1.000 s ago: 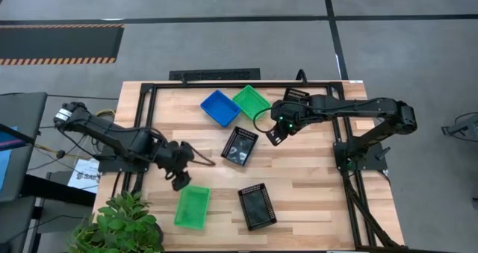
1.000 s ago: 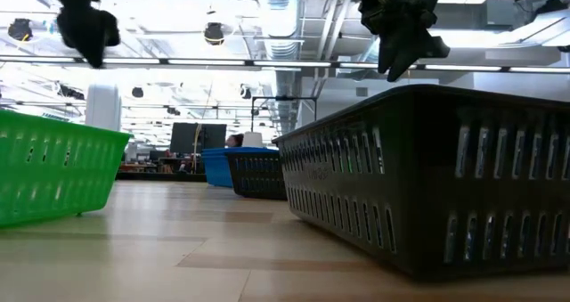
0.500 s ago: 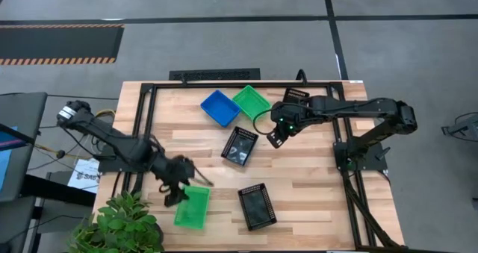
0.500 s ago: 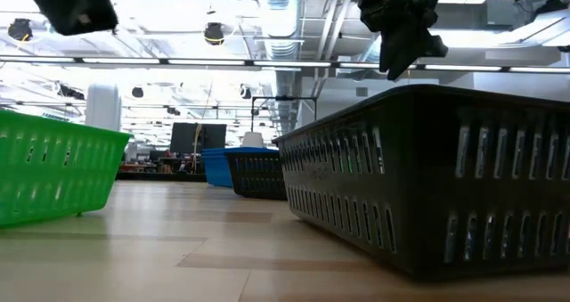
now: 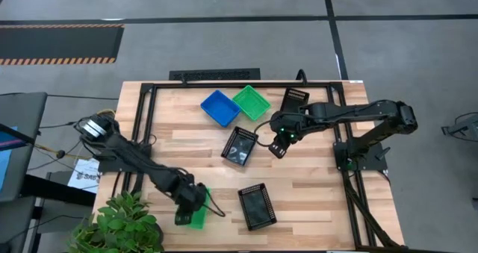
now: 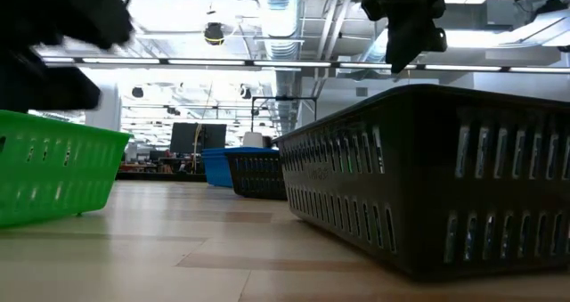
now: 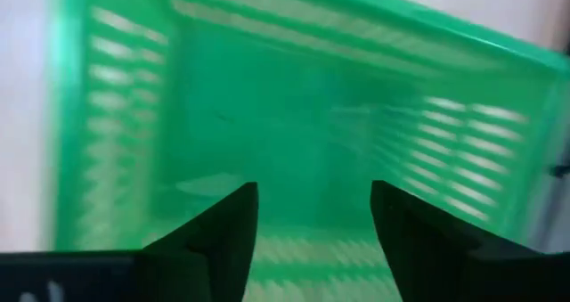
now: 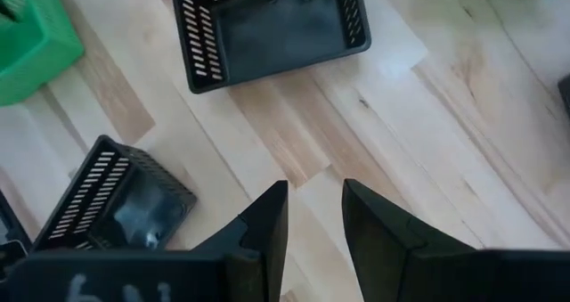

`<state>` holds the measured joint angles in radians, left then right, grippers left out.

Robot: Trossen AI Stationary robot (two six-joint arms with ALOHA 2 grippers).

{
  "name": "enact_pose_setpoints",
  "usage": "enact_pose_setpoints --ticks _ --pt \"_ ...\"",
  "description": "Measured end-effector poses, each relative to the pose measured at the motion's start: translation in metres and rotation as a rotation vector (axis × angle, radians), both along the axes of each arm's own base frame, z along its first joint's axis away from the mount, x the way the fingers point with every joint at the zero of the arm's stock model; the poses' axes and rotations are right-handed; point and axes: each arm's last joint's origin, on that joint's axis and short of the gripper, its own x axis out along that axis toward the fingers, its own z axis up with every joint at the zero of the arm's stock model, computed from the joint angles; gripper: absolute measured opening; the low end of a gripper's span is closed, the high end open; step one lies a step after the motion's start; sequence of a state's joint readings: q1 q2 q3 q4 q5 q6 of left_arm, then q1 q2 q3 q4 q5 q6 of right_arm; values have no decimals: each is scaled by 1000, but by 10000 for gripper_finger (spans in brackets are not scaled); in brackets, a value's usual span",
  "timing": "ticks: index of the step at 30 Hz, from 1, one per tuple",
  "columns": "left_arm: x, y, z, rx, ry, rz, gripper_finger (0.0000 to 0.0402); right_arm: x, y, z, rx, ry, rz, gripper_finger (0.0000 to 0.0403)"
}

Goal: Stack baskets by color
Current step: Move the bottom green bin to the middle left of the table

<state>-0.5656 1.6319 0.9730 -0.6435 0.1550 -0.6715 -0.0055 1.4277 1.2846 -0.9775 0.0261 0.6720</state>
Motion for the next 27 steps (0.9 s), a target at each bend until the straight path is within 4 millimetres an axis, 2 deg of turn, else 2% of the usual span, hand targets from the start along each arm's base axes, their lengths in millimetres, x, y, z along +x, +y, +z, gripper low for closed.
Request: enact_pose_setpoints --ticks 3,7,13,18,22,27 --pt "11 12 -13 61 2 10 180 0 1 0 0 0 4 128" --pt "29 37 -27 110 12 35 158 0 2 0 0 3 5 128" --pt "62 86 -29 92 -130 131 140 0 2 0 0 3 5 128" --pt "84 126 -22 79 -300 289 137 -1 1 0 0 10 4 128" --pt "92 150 -15 42 -359 401 137 -1 1 -1 -7 10 -12 128" --pt "98 162 23 -38 -358 437 137 -3 -1 -1 -45 33 -56 128"
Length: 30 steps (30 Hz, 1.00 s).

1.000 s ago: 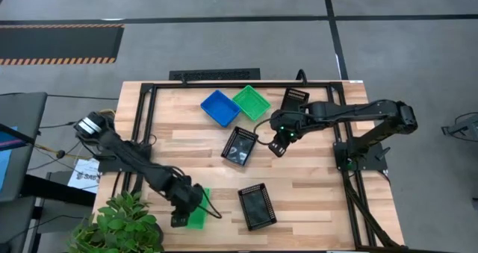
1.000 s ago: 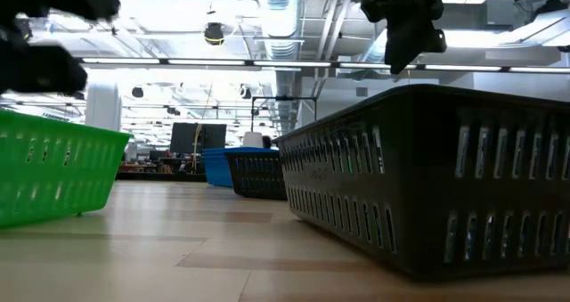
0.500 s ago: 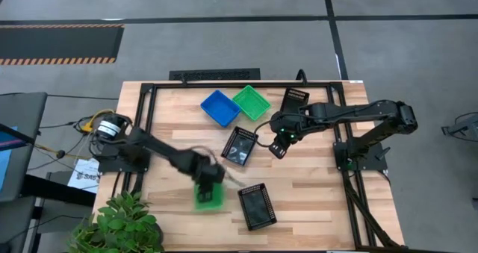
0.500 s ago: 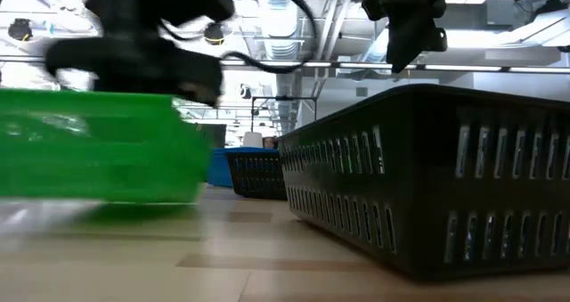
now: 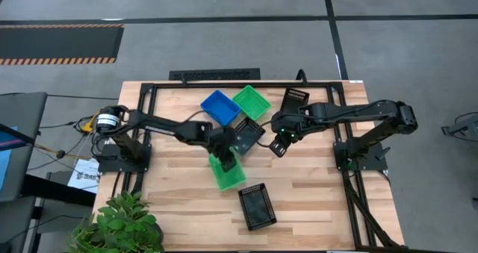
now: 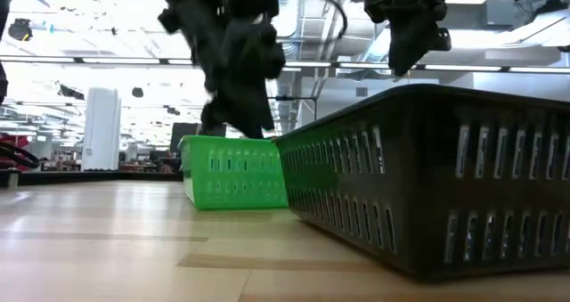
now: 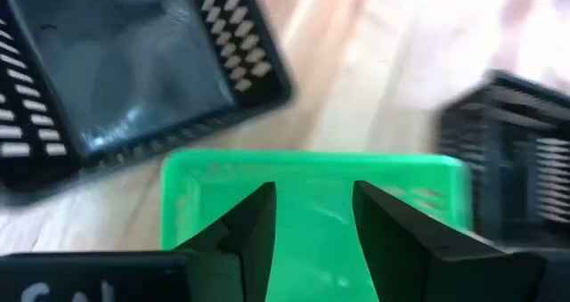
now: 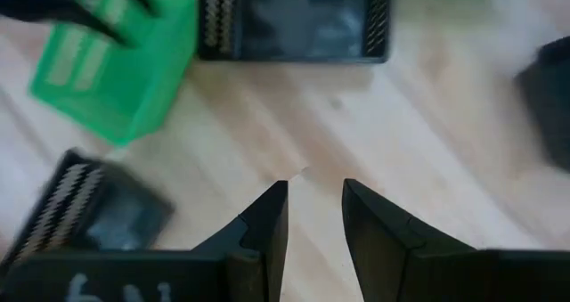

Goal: Stack baskets by color
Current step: Move the bottom green bin to the middle left of the table, then stack the top black bin on the black bin

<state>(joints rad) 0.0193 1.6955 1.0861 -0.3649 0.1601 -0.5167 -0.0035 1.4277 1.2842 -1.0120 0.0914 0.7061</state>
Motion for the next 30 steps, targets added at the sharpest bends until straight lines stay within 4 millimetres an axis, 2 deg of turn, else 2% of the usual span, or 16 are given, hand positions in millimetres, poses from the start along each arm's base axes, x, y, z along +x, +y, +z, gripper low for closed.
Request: enact_pose_setpoints --ticks 3,9,11,15,20,26,28,30 --pt "-4 -2 32 -3 10 -42 137 1 -4 1 -88 -5 10 128" --pt "-34 -8 108 38 0 14 137 19 -21 -4 -158 -70 47 129" --pt "-47 -11 130 57 -47 35 137 28 -26 -12 -193 -57 157 132" --pt "-76 -18 163 87 -170 37 137 47 -22 -34 -308 10 537 149" --pt "-109 -22 186 101 -240 101 137 66 -22 -73 -256 99 784 177" --pt "-135 -23 197 140 -262 173 137 84 -23 -123 -248 240 903 203" --pt "-140 -23 198 138 -255 188 137 86 -25 -131 -262 292 897 206" --pt "-143 -24 198 133 -246 198 137 87 -25 -131 -243 315 897 207"
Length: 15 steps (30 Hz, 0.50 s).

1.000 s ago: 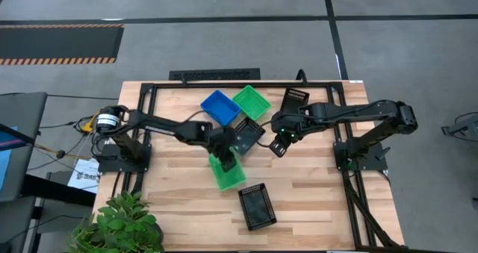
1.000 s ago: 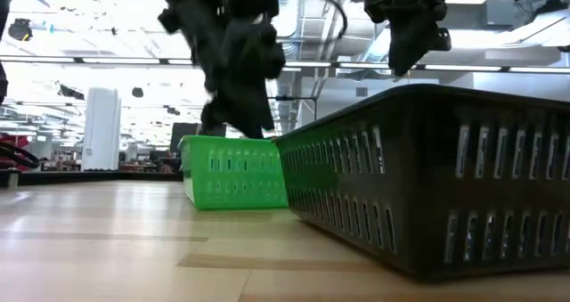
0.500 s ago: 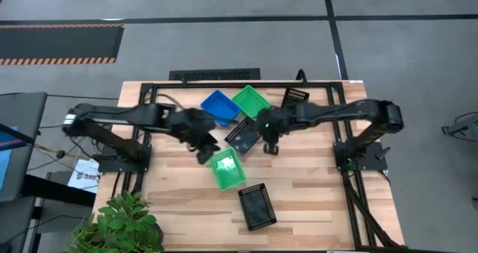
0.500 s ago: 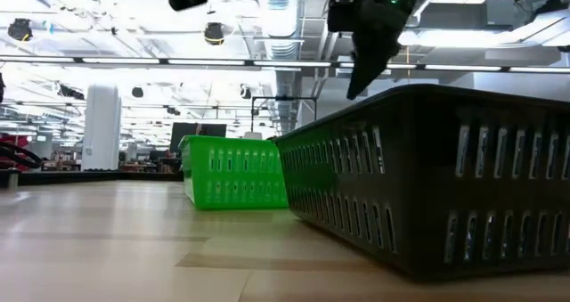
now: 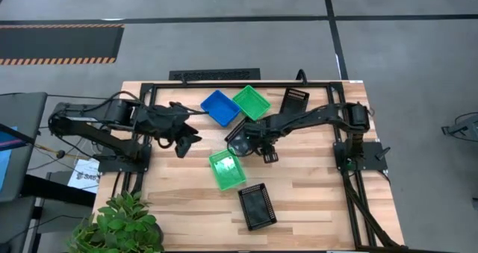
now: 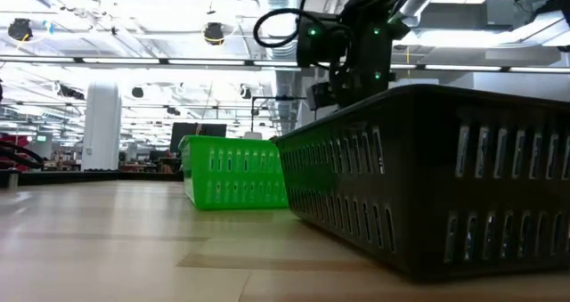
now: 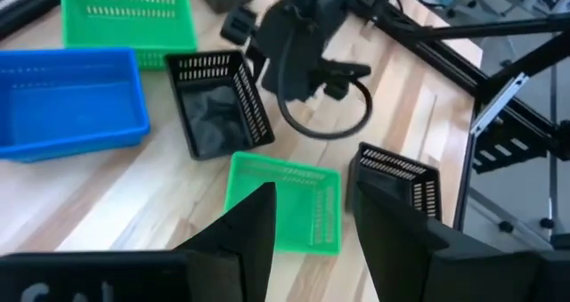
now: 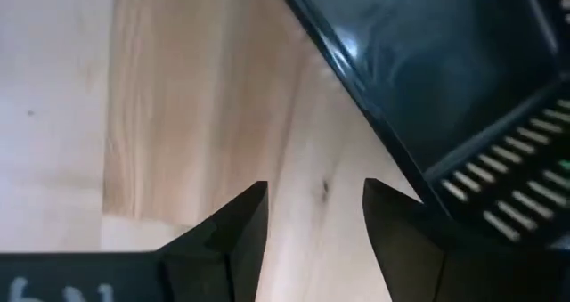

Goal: Stack baskets by color
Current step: Stack the top black bin on the black bin

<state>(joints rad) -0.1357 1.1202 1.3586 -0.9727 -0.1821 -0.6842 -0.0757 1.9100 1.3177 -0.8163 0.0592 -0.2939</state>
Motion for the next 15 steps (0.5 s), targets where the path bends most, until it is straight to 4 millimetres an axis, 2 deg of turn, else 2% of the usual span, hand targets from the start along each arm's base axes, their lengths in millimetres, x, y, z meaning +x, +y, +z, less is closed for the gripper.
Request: enact_pose_setpoints --ticks 4,7,11,15 --pt "-4 -2 -1 1 23 -1 138 -3 6 16 14 -17 12 206" --pt "-4 -2 -2 13 35 10 138 -5 2 39 -32 -120 -78 204" --pt "-4 0 -2 37 29 47 138 -11 -24 60 -76 -244 -354 205" --pt "-4 0 -2 65 29 58 138 -19 -57 58 -31 -239 -596 205"
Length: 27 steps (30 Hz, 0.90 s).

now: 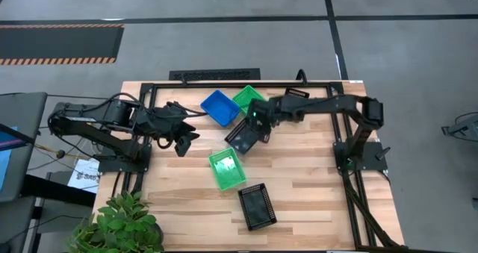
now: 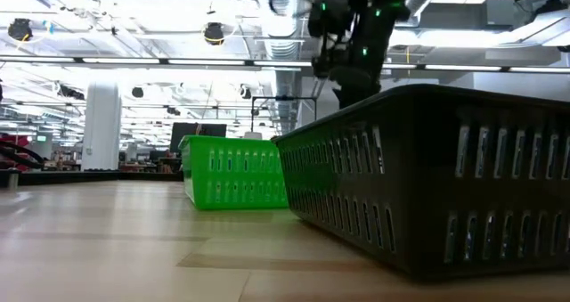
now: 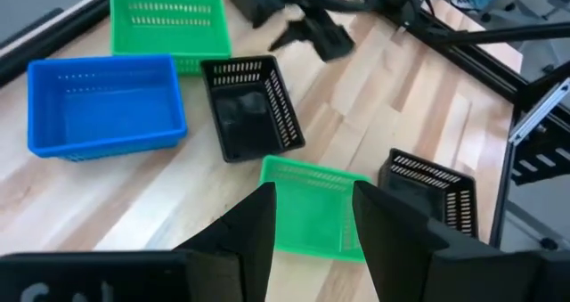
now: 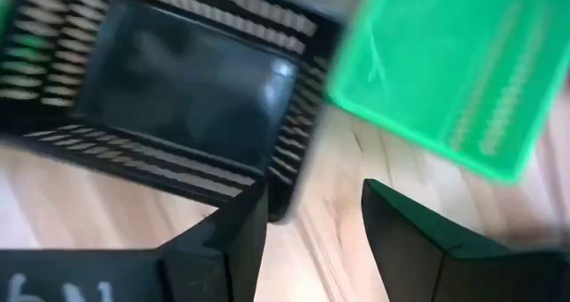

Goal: Stack baskets by color
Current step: Stack the top black bin on the black bin

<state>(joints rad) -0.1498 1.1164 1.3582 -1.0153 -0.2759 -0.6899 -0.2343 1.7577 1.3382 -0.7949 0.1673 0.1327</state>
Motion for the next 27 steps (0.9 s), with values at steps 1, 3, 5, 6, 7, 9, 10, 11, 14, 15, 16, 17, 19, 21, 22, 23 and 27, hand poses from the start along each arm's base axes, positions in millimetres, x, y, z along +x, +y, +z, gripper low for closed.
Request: enact_pose_setpoints --ticks 1,3,5,6,7,9,10,11,14,15,16,17,19,21,22,23,27 --pt "0 0 0 6 1 -5 138 -1 -7 -4 29 7 -33 205" --pt "0 0 0 17 4 -15 138 0 -19 -12 80 -6 -81 205" --pt "0 0 0 24 6 -20 138 -1 -25 -17 131 6 -94 205" --pt "0 0 0 24 7 -20 138 2 -26 -19 138 -8 -91 205" --pt "0 0 -1 25 12 -20 138 4 -26 -21 152 -18 -88 205" --pt "-1 0 -1 26 20 -21 138 4 -25 -24 164 -5 -80 205" --pt "-1 0 -1 26 22 -21 138 7 -23 -27 159 -4 -72 205" --pt "-2 0 -2 27 29 -20 138 10 -21 -29 157 -17 -64 205" --pt "-2 1 -2 30 34 -22 138 13 -22 -34 147 -11 -67 205" --pt "-2 1 -2 31 35 -22 138 14 -24 -36 142 -15 -71 205" --pt "-2 1 -2 31 37 -22 138 14 -26 -40 140 -8 -77 205" --pt "-2 1 -2 31 37 -21 138 15 -27 -44 137 0 -82 205" --pt "-3 1 -3 35 43 -20 138 15 -30 -49 137 16 -92 204" --pt "-3 1 -3 41 54 -25 138 14 -33 -49 138 20 -98 195" --pt "-3 1 -3 44 55 -29 138 14 -34 -48 137 15 -99 187" --pt "-3 1 -3 47 57 -33 138 14 -34 -48 137 13 -99 175" --pt "-3 1 -4 51 62 -39 138 12 -32 -48 155 31 -106 91"
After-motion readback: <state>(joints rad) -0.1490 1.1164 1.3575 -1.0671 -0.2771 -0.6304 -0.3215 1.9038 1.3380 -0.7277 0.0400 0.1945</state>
